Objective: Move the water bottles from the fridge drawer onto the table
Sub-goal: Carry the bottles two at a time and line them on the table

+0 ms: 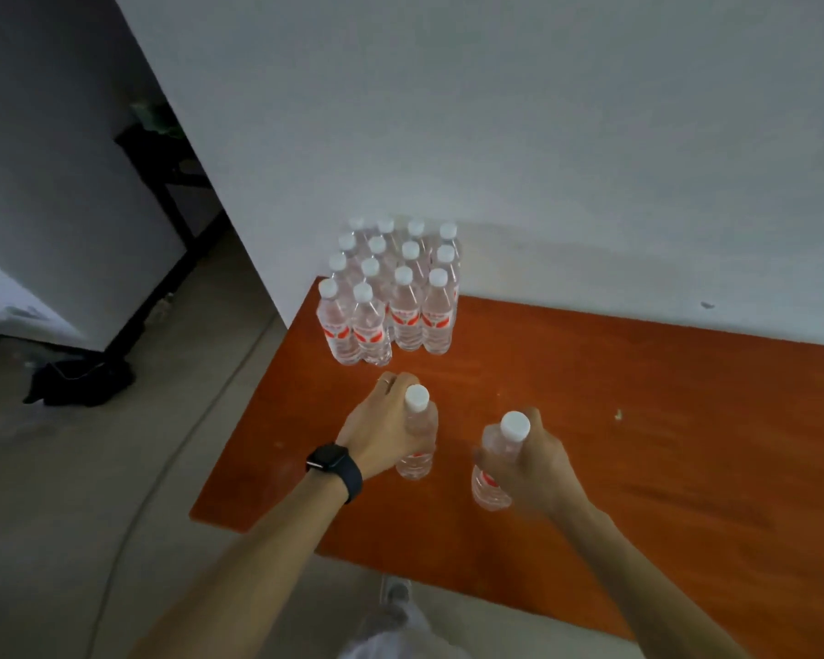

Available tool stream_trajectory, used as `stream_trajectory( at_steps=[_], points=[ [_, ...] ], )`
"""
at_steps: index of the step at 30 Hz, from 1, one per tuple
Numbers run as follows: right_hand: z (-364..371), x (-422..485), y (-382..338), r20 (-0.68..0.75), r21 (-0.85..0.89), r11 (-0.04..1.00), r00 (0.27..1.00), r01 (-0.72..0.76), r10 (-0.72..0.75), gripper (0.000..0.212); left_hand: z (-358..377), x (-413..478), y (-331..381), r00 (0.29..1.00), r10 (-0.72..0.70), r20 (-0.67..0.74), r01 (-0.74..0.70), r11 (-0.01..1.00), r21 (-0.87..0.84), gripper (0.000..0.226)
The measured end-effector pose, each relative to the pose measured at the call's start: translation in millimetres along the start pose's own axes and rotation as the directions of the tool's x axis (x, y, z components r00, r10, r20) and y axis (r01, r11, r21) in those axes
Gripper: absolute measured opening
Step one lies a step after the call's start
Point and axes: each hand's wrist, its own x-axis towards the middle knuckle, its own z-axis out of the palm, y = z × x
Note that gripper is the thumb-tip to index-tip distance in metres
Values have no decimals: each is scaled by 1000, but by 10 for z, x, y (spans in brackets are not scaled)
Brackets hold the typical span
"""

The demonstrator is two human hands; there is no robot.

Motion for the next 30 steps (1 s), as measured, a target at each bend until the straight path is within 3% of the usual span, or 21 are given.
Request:
stream_trajectory(
  at_steps=[4,11,16,19,20,23,30],
  points=[
    [228,462,-259,-82,88,995,996,-38,45,49,-168,624,-292,997,68,27,-68,998,-18,60],
    [473,1155,-537,-198,104,993,978,-52,72,32,-296,1413,-609,970,243,-22,-231,944,237,69],
    [534,1596,-624,-243,163,984,963,-76,115,33,-282,1719,-717,940,331,-81,-259,850,458,64],
    [565,1767,-754,-262,218,976,964,5,54,17,-231,1836,-788,947,316,-58,-248,835,492,64],
    [589,1818,-805,-272,221,975,962,31,31,18,-218,1863,-808,952,302,-58,-234,833,501,66],
    [695,1975,-888,-265,205,978,964,24,32,54,-187,1893,-849,957,282,-71,-210,838,504,76],
    [889,2063,-812,-187,190,982,980,-24,60,93,-182,1902,-1022,944,323,-69,-238,811,535,77]
  ],
)
